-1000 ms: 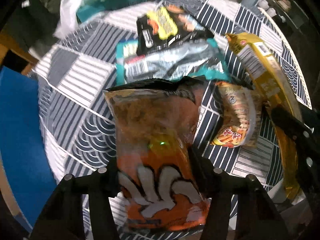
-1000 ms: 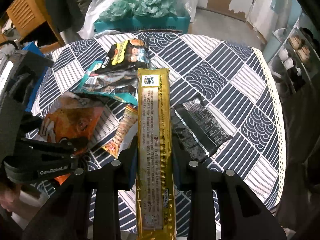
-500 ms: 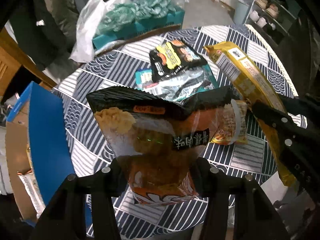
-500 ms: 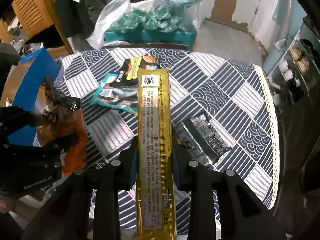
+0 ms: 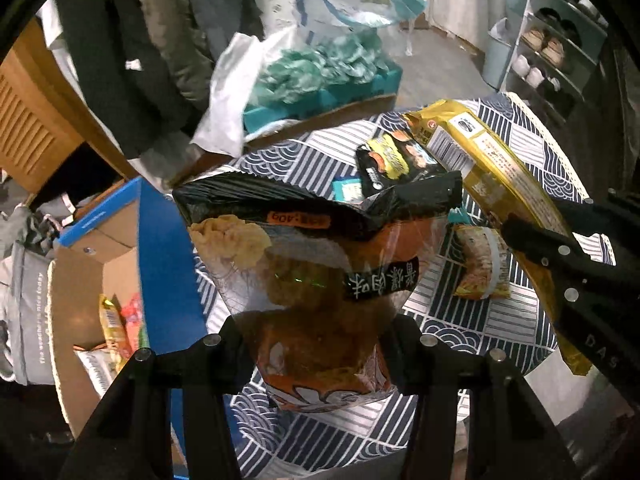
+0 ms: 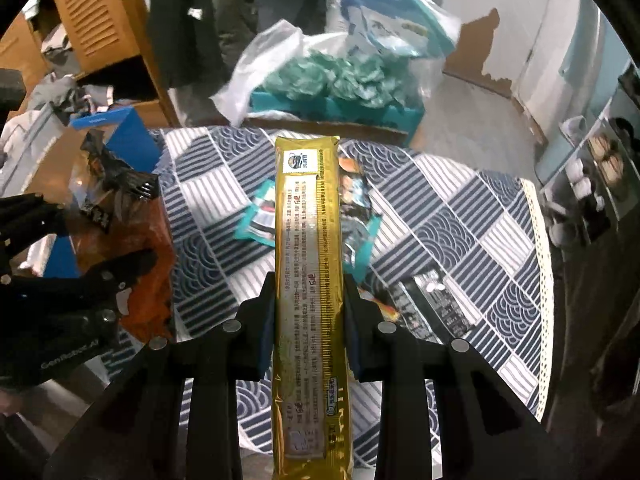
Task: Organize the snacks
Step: 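Carry the orange bag and yellow stick over the cardboard box with both tools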
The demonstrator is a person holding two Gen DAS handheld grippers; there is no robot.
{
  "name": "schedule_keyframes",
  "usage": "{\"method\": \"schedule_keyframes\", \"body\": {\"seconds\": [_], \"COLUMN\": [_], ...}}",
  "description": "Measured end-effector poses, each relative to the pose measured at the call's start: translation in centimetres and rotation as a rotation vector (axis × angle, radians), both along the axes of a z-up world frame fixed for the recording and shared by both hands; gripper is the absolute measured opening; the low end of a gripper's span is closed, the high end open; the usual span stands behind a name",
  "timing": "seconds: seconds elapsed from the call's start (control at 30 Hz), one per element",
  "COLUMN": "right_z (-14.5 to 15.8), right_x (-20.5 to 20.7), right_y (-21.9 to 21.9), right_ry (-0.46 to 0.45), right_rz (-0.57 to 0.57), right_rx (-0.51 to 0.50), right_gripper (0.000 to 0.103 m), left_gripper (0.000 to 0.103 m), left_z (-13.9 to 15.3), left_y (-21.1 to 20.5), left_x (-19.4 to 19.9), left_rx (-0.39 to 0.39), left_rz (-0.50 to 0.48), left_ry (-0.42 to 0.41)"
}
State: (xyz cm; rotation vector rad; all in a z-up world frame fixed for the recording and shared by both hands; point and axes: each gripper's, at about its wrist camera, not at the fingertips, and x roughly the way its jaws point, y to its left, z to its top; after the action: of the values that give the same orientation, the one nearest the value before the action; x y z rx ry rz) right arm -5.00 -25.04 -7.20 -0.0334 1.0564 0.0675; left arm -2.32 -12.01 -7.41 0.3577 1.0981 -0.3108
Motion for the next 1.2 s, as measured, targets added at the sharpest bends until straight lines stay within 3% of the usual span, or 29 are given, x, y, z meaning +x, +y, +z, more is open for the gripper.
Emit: {"method": "schedule_keyframes", "body": {"seconds": [0.67,1.2], "right_z": [4.1,4.7], "right_x": [2.8,5.3], "right_y": [8.8,17.6], "right_ry": [-0.063,-0.057], "right_rz": [0.138,0.258], "right_rx": [0.016,0.034], "right_gripper": [0.027,0.027], "left_gripper": [0.053,0.053], "left_z": [4.8,6.0], "left_y": [8.5,17.7], "left_x": [-0.1,0.2], "left_rx": [-0.02,-0.095], "left_rz": [0.102,0.233], "left_ry": [-0.149,-0.152]}}
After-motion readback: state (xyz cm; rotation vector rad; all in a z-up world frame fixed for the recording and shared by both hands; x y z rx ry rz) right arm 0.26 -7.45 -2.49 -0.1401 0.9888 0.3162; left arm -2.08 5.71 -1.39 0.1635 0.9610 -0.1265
